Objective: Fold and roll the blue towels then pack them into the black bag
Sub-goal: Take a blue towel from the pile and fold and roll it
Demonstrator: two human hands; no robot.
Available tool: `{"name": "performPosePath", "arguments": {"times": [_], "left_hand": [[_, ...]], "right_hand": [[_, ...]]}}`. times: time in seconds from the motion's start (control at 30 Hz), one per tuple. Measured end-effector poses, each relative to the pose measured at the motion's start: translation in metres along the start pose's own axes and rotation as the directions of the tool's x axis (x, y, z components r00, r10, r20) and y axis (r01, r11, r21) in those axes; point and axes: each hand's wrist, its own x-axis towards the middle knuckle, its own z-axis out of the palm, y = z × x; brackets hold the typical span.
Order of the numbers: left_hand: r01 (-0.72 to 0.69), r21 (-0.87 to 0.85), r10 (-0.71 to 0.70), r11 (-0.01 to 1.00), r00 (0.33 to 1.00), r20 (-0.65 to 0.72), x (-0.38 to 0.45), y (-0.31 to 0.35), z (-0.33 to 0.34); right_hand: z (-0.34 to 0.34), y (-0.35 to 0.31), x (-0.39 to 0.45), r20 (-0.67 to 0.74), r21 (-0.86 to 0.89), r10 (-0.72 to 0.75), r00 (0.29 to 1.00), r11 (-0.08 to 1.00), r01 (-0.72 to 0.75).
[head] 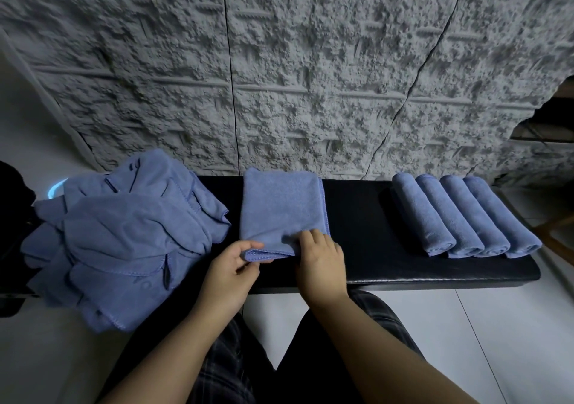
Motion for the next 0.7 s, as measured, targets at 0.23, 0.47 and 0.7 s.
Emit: {"name": "performPosePath", "arguments": {"times": [0.23,0.47,0.7], "left_hand": [[-0.021,0.333,0.02,0.943,1.0,0.006,0.0,-0.018,-0.021],[-0.284,0.699,0.26,0.656,0.955,0.144,0.004,-0.032,-0.041],[-0.339,0.67,0.272,0.66,0.94,0.208,0.01,-0.043,-0.04]], "right_hand": [[-0.01,0.049,-0.013,0.053,-0.012,-0.13,0.99,0.991,0.131],[-0.017,0.072,-0.017,0.23,0.117,-0.261,0.938,0.964,0.239],[-0.02,0.073,-0.024,0.302,0.249,-0.113,0.946,0.968,0.037]]}}
